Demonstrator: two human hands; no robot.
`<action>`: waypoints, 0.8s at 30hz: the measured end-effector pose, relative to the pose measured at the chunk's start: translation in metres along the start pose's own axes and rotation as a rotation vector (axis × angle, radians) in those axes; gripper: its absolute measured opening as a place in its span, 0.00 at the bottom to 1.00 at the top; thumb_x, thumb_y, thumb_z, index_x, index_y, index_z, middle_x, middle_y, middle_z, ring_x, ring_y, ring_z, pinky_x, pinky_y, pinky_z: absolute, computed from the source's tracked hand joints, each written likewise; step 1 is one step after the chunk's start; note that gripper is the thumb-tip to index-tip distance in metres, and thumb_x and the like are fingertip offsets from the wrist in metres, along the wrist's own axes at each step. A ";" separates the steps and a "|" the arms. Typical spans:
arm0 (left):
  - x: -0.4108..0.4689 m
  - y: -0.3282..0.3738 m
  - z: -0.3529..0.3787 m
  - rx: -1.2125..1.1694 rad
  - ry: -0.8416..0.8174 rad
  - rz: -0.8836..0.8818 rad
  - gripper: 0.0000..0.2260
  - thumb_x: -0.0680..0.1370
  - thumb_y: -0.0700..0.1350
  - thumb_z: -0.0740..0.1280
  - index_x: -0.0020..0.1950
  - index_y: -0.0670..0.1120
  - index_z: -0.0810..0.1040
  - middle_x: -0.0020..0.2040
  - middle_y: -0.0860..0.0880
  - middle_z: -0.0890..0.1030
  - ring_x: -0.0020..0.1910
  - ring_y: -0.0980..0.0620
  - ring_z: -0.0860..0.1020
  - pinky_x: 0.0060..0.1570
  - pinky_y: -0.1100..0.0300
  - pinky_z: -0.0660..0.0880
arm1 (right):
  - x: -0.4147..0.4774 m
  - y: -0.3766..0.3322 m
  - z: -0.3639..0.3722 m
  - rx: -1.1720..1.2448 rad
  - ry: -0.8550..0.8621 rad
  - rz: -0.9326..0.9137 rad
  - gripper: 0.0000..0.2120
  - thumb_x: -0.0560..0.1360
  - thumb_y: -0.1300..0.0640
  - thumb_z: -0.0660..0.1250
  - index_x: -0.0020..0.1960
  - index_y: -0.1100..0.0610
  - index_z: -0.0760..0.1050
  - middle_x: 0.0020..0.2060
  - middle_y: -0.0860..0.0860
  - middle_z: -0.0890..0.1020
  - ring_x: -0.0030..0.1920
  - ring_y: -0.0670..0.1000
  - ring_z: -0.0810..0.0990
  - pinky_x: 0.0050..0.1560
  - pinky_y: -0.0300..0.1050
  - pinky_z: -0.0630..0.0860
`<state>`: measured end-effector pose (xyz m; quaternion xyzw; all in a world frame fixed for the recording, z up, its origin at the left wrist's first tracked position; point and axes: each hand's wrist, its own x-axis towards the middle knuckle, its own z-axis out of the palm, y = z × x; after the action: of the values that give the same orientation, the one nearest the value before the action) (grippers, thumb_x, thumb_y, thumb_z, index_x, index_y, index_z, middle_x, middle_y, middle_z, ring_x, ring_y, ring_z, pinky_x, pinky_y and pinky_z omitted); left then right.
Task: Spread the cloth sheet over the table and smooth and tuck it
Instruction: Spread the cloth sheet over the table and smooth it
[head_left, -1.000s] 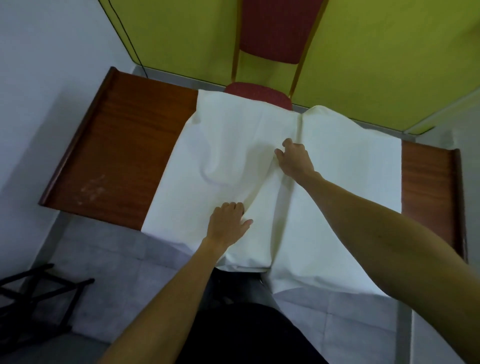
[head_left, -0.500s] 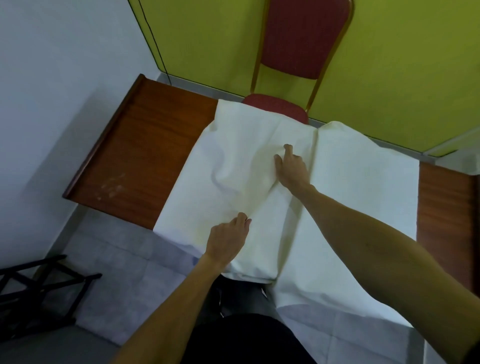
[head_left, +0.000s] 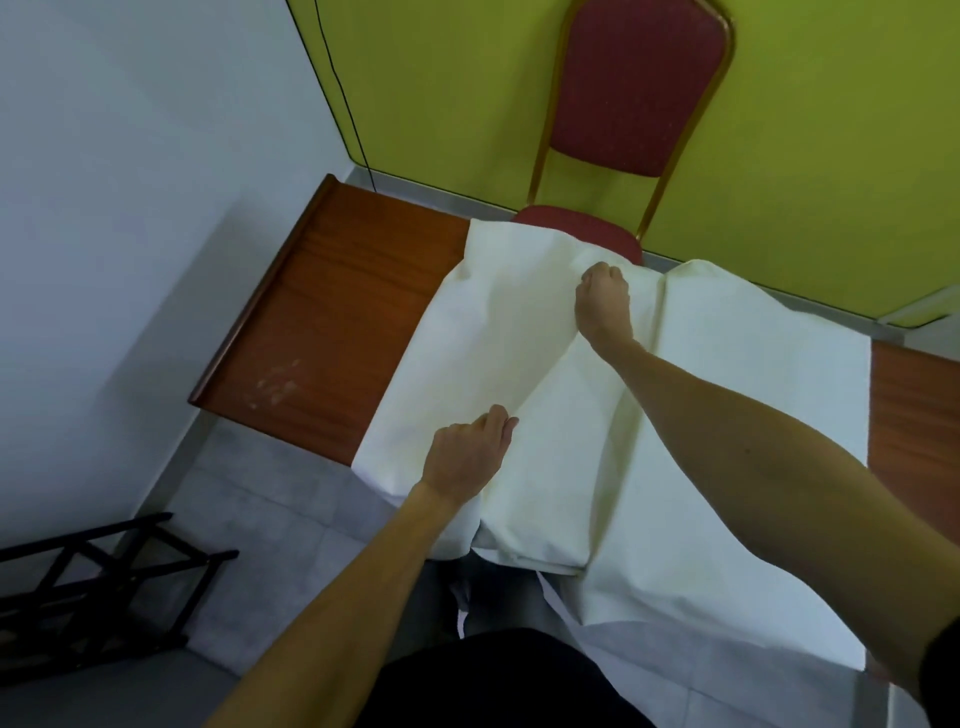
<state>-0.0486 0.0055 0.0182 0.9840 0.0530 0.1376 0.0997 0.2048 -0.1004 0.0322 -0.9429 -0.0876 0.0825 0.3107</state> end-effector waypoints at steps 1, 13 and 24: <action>0.004 -0.005 -0.005 -0.007 -0.003 0.010 0.21 0.86 0.53 0.49 0.42 0.44 0.74 0.24 0.50 0.73 0.16 0.52 0.67 0.18 0.66 0.63 | 0.002 -0.008 0.000 -0.008 0.005 -0.029 0.12 0.77 0.69 0.52 0.56 0.67 0.71 0.55 0.62 0.73 0.46 0.56 0.69 0.47 0.50 0.68; 0.024 -0.109 -0.039 -0.039 0.061 0.096 0.15 0.84 0.50 0.57 0.43 0.43 0.75 0.26 0.49 0.76 0.18 0.50 0.73 0.16 0.62 0.68 | 0.030 -0.106 0.043 -0.197 0.085 -0.275 0.10 0.78 0.71 0.55 0.54 0.69 0.73 0.53 0.61 0.72 0.46 0.60 0.73 0.47 0.55 0.75; 0.015 -0.249 -0.045 -0.281 0.015 0.182 0.10 0.83 0.49 0.58 0.47 0.46 0.73 0.29 0.51 0.77 0.20 0.54 0.71 0.17 0.61 0.72 | 0.034 -0.210 0.116 -0.267 0.114 -0.341 0.06 0.79 0.67 0.59 0.51 0.68 0.74 0.50 0.62 0.72 0.41 0.60 0.73 0.42 0.55 0.73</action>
<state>-0.0665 0.2584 0.0124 0.9600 -0.0553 0.1596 0.2231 0.1900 0.1394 0.0632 -0.9503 -0.2382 -0.0368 0.1969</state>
